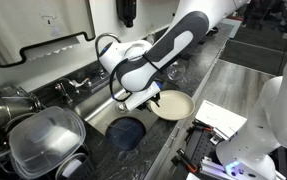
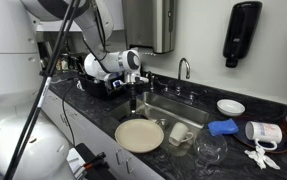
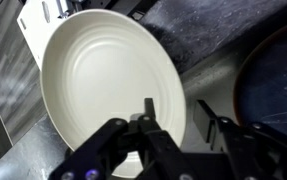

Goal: Remove the cream plate from the dish rack and put it on the counter in front of the sink

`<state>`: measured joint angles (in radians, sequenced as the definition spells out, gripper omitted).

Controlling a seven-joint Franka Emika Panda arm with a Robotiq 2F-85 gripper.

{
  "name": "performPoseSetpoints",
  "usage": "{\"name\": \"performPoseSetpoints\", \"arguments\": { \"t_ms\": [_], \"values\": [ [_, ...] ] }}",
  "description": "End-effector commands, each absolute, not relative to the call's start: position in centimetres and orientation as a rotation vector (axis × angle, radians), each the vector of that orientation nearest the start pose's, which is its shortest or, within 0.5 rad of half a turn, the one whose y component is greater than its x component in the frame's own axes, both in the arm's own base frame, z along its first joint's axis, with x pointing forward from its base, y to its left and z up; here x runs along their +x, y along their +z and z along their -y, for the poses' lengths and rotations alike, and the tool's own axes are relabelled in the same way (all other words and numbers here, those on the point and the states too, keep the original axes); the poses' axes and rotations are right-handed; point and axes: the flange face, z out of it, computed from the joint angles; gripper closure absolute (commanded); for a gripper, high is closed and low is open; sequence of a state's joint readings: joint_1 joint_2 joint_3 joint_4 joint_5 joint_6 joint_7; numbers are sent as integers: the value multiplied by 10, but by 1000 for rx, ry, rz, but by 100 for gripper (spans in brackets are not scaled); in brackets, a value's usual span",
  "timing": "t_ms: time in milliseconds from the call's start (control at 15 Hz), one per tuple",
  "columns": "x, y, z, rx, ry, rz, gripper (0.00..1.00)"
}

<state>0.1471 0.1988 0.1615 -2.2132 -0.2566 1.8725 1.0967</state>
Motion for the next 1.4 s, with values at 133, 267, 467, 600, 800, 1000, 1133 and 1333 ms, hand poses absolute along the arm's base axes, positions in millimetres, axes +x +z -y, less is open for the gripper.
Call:
{"name": "performPoseSetpoints", "arguments": {
  "t_ms": [133, 267, 467, 600, 800, 1000, 1133, 1333],
  "values": [
    [473, 249, -134, -3350, 592, -1148, 9],
    [474, 248, -134, -3338, 598, -1155, 0],
    [477, 251, -133, -3315, 584, -1158, 0],
    [481, 259, -135, -3240, 539, -1108, 0],
    [488, 284, -131, -3092, 439, -1054, 0],
    [492, 319, -119, -2977, 316, -981, 0],
    [495, 344, -113, -2924, 227, -893, 0],
    [494, 382, -109, -2869, 83, -754, 0]
  ]
}}
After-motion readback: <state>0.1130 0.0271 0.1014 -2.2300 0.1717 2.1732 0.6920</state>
